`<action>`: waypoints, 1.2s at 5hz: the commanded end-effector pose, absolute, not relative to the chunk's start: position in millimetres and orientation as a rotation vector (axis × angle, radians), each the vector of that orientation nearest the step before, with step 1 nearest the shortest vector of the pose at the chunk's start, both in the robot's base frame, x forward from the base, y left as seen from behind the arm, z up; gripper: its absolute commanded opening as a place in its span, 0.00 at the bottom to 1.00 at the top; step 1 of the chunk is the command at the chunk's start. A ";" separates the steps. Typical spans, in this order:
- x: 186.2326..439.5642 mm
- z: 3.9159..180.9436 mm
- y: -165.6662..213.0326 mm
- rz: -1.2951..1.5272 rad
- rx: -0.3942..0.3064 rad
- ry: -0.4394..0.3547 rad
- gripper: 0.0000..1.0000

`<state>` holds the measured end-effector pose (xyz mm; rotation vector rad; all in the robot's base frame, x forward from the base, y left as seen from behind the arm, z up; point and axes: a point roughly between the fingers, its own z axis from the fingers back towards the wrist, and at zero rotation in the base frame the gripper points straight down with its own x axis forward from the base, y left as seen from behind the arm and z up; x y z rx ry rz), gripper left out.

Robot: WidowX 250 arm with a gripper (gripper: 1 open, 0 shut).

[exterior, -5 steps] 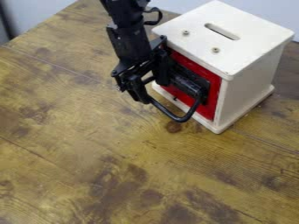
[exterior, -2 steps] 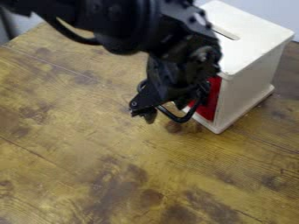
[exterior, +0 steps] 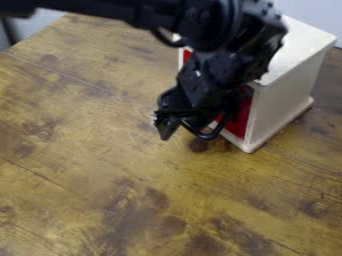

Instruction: Open the drawer

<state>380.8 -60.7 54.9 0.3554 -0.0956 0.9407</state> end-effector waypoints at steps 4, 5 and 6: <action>365.2 77.9 -38.2 0.807 -0.204 -0.383 0.00; 368.9 76.5 -38.8 0.770 0.077 -0.369 0.00; 365.3 63.7 -35.4 0.807 0.185 -0.164 0.00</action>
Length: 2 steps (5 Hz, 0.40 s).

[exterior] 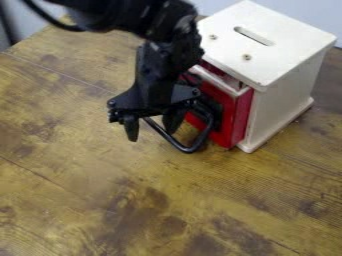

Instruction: Open the drawer

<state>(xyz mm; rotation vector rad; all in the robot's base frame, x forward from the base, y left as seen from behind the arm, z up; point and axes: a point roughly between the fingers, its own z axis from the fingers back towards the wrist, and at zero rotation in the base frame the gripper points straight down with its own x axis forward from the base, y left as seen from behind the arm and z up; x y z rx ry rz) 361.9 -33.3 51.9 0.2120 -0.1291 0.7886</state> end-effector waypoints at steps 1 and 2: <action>360.6 56.5 -30.6 0.878 0.089 -0.013 0.00; 356.9 54.6 -24.0 0.908 -0.058 -0.019 0.00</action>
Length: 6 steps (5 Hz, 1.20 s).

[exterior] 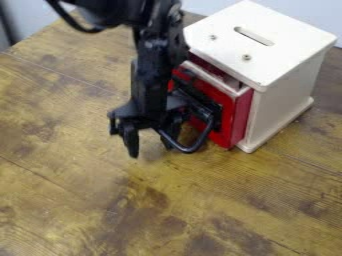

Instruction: Open the drawer

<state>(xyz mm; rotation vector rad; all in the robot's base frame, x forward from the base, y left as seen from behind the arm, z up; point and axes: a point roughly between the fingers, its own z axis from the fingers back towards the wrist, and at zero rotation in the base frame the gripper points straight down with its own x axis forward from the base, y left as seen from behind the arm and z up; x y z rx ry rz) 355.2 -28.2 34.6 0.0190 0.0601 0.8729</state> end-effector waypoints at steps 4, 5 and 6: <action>351.9 69.2 -27.0 0.933 0.220 -0.238 1.00; 359.0 75.4 -29.7 0.915 0.183 -0.027 0.00; 356.9 78.2 -31.5 0.868 -0.008 0.061 0.00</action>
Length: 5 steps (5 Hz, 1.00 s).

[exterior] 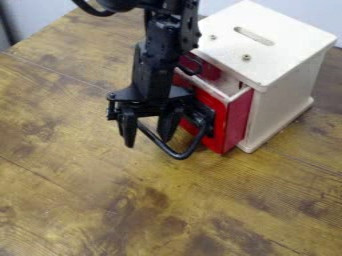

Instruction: Open the drawer

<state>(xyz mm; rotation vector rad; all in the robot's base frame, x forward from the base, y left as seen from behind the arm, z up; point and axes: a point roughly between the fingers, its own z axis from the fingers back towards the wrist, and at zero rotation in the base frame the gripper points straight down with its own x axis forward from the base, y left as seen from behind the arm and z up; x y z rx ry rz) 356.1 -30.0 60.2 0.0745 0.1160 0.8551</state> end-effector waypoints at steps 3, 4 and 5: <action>347.3 88.2 -28.7 0.918 -0.014 -0.396 0.00; 357.9 76.8 -45.6 0.877 0.194 -0.326 1.00; 368.4 69.5 -58.9 0.905 0.230 -0.082 1.00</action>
